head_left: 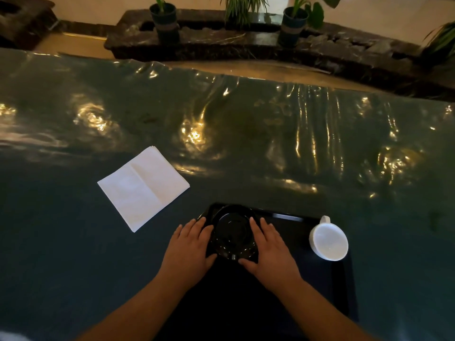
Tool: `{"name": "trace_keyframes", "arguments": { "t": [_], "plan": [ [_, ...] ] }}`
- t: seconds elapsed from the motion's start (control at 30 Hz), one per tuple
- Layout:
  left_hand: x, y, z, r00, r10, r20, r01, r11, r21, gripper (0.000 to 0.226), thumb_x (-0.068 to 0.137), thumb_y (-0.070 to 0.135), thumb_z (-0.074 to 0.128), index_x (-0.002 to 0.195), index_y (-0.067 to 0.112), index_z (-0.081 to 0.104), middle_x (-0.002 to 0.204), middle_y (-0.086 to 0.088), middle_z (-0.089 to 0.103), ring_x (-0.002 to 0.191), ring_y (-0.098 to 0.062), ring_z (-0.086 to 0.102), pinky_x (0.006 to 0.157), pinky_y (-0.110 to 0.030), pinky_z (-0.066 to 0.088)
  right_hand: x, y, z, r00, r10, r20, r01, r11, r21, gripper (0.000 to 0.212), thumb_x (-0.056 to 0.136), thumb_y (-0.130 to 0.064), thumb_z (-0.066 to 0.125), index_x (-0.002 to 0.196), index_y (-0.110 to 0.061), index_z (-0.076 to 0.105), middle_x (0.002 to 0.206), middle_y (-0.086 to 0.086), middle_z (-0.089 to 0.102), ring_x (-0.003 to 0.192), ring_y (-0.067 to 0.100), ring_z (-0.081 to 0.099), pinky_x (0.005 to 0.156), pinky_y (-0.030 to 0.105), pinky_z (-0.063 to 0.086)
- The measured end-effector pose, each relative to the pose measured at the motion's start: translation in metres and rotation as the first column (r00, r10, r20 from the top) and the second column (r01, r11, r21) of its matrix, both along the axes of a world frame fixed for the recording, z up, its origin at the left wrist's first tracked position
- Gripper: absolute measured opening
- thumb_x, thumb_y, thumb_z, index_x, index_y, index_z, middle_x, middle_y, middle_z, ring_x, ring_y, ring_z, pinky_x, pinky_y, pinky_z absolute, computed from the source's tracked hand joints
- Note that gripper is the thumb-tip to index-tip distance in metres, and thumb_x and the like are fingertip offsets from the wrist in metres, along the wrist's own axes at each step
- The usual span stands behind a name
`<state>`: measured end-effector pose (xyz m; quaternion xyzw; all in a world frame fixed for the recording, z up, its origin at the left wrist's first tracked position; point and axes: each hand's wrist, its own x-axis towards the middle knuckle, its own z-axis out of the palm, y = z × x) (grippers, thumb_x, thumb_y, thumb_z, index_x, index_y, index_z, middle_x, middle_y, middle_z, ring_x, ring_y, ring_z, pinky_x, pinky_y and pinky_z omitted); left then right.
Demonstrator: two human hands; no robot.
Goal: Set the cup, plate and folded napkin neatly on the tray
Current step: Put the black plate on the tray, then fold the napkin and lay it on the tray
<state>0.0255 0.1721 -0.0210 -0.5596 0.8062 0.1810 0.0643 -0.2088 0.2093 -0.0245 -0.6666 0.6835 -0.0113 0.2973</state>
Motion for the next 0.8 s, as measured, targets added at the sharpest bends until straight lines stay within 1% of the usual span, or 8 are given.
{"name": "trace_keyframes", "arguments": {
  "t": [0.17, 0.3, 0.37, 0.47, 0.53, 0.67, 0.73, 0.8],
  "plan": [
    [0.043, -0.014, 0.001, 0.985, 0.164, -0.058, -0.166, 0.986, -0.021, 0.072, 0.089, 0.066, 0.051, 0.148, 0.025, 0.045, 0.160, -0.005, 0.039, 0.143, -0.028, 0.039, 0.118, -0.047, 0.031, 0.028, -0.027, 0.011, 0.996, 0.081, 0.021, -0.079, 0.993, -0.088, 0.092, 0.090, -0.067, 0.052, 0.161, -0.036, 0.002, 0.170, -0.007, 0.005, 0.155, 0.016, -0.002, 0.126, 0.041, 0.010],
    [0.089, -0.033, -0.003, 0.957, 0.290, -0.017, -0.290, 0.957, -0.017, 0.074, 0.089, 0.065, 0.056, 0.148, 0.022, 0.044, 0.160, -0.007, 0.037, 0.139, -0.030, 0.042, 0.112, -0.046, 0.038, 0.079, -0.053, 0.025, 0.987, 0.101, 0.127, -0.085, 0.988, -0.128, 0.074, 0.095, -0.056, 0.057, 0.158, -0.031, 0.027, 0.165, -0.007, 0.026, 0.152, 0.013, 0.016, 0.121, 0.032, 0.019],
    [0.108, -0.042, -0.003, 0.941, 0.337, 0.003, -0.337, 0.941, -0.009, 0.075, 0.089, 0.065, 0.058, 0.149, 0.023, 0.043, 0.161, -0.007, 0.036, 0.140, -0.031, 0.041, 0.110, -0.047, 0.040, 0.106, -0.063, 0.026, 0.973, 0.068, 0.223, -0.046, 0.994, -0.103, 0.069, 0.094, -0.052, 0.061, 0.154, -0.030, 0.035, 0.159, -0.007, 0.037, 0.146, 0.012, 0.029, 0.117, 0.028, 0.026],
    [0.139, -0.056, -0.004, 0.925, 0.379, 0.030, -0.378, 0.926, -0.014, 0.074, 0.088, 0.060, 0.063, 0.149, 0.022, 0.043, 0.161, -0.007, 0.036, 0.140, -0.032, 0.042, 0.107, -0.047, 0.043, 0.150, -0.081, 0.024, 0.926, -0.107, 0.362, 0.105, 0.994, 0.025, 0.067, 0.092, -0.049, 0.067, 0.150, -0.027, 0.043, 0.150, -0.004, 0.048, 0.136, 0.012, 0.045, 0.111, 0.028, 0.037],
    [0.157, -0.065, -0.005, 0.928, 0.369, 0.061, -0.370, 0.929, 0.016, 0.070, 0.089, 0.057, 0.062, 0.148, 0.022, 0.043, 0.157, -0.005, 0.041, 0.135, -0.030, 0.046, 0.103, -0.045, 0.047, 0.173, -0.092, 0.024, 0.899, -0.200, 0.389, 0.183, 0.980, 0.081, 0.065, 0.091, -0.047, 0.067, 0.149, -0.027, 0.045, 0.149, -0.002, 0.051, 0.133, 0.014, 0.049, 0.110, 0.032, 0.042],
    [0.180, -0.079, -0.007, 0.962, 0.240, 0.133, -0.247, 0.968, 0.038, 0.054, 0.089, 0.053, 0.059, 0.134, 0.023, 0.054, 0.136, 0.000, 0.058, 0.113, -0.026, 0.059, 0.083, -0.040, 0.054, 0.206, -0.109, 0.024, 0.915, -0.153, 0.373, 0.126, 0.987, 0.094, 0.059, 0.094, -0.041, 0.065, 0.148, -0.027, 0.045, 0.148, -0.003, 0.050, 0.131, 0.016, 0.050, 0.105, 0.030, 0.041],
    [0.183, -0.083, -0.008, 0.969, 0.174, 0.174, -0.183, 0.983, 0.036, 0.046, 0.089, 0.052, 0.058, 0.123, 0.022, 0.058, 0.122, -0.001, 0.062, 0.102, -0.026, 0.063, 0.073, -0.039, 0.052, 0.217, -0.115, 0.024, 0.894, -0.215, 0.394, 0.154, 0.972, 0.180, 0.056, 0.095, -0.038, 0.065, 0.147, -0.026, 0.047, 0.145, -0.003, 0.052, 0.120, 0.014, 0.054, 0.097, 0.025, 0.042],
    [0.183, -0.086, -0.010, 0.970, 0.061, 0.237, -0.071, 0.997, 0.031, 0.032, 0.088, 0.045, 0.061, 0.105, 0.019, 0.063, 0.102, -0.003, 0.064, 0.087, -0.027, 0.064, 0.064, -0.037, 0.049, 0.229, -0.120, 0.017, 0.839, -0.339, 0.425, 0.211, 0.924, 0.320, 0.051, 0.095, -0.036, 0.064, 0.143, -0.023, 0.049, 0.137, -0.001, 0.059, 0.110, 0.013, 0.057, 0.093, 0.026, 0.045]
  ]
}}
